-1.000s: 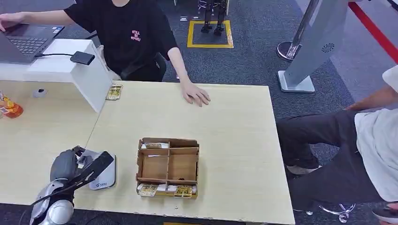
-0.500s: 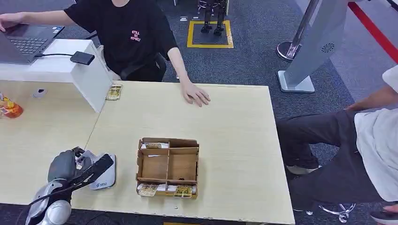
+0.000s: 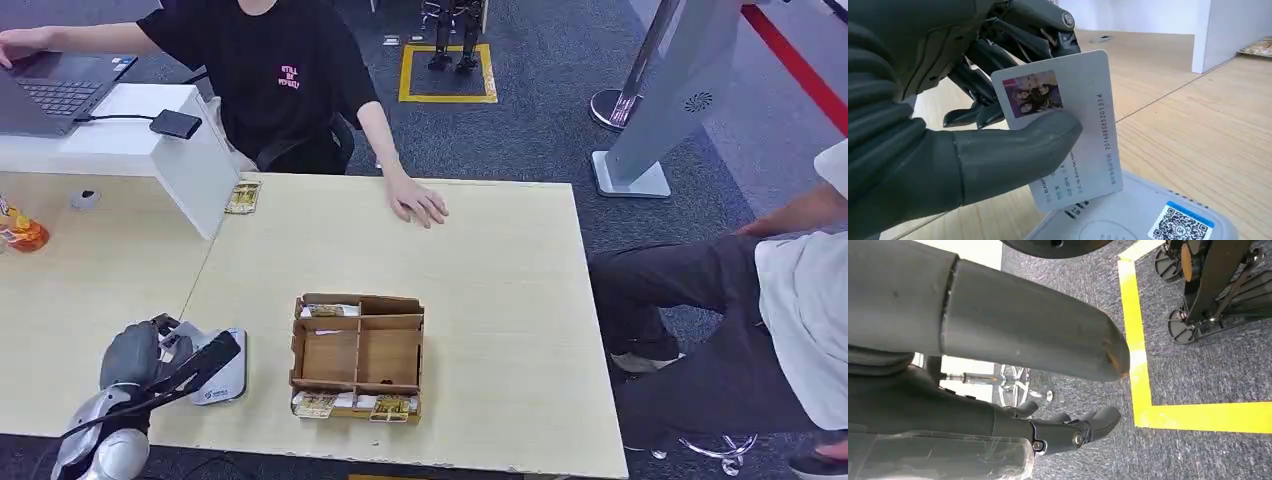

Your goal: Pass the card to the sensor for recognition and then transmit it.

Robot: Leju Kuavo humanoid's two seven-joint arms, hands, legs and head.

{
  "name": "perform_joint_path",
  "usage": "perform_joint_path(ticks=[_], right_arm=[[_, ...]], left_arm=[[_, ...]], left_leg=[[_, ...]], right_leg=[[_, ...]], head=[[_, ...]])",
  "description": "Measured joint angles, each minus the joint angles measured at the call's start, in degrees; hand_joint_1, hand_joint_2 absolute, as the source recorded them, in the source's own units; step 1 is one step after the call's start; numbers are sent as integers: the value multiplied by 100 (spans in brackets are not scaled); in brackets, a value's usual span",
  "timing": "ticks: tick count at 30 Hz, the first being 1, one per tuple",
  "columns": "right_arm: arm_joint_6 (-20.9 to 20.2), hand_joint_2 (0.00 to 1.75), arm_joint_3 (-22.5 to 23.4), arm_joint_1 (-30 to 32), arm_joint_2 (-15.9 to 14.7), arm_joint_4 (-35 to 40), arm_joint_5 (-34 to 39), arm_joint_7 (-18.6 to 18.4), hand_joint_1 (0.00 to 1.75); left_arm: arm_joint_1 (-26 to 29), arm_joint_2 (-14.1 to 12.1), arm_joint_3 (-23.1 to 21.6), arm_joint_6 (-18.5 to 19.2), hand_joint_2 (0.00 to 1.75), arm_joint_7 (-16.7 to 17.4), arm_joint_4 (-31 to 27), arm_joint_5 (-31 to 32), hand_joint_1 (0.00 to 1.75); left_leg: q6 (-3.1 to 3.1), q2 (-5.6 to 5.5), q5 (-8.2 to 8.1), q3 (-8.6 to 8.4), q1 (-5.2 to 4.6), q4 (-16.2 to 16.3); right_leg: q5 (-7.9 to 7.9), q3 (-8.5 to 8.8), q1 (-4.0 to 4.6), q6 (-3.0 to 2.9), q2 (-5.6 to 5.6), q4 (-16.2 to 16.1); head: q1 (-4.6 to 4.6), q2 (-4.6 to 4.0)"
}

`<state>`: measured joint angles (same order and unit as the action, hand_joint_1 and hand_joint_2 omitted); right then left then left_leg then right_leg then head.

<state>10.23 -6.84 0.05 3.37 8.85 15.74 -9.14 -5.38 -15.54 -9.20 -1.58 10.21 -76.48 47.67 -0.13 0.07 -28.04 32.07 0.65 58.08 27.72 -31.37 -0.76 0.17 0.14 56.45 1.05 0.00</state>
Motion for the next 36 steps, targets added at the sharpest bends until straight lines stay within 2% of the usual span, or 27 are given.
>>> perform_joint_path(ticks=[15, 20, 36], right_arm=[[-9, 0, 0, 0, -2, 0, 2, 0, 0], [0, 0, 0, 0, -2, 0, -2, -9, 0], [0, 0, 0, -1, -7, 0, 4, -11, 0]], left_arm=[[15, -31, 0, 61, 175, 2, 46, 59, 175], [131, 35, 0, -22, 175, 70, 243, 208, 175], [169, 39, 0, -48, 175, 70, 334, 225, 175]], left_leg=[[0, -1, 0, -3, 0, -1], [0, -1, 0, -8, 0, -1], [0, -1, 0, -7, 0, -1]], right_leg=[[0, 5, -1, 0, -2, 0], [0, 8, 0, 0, -2, 0], [0, 9, 0, 0, -2, 0]], head=[[2, 0], [0, 0], [0, 0]])
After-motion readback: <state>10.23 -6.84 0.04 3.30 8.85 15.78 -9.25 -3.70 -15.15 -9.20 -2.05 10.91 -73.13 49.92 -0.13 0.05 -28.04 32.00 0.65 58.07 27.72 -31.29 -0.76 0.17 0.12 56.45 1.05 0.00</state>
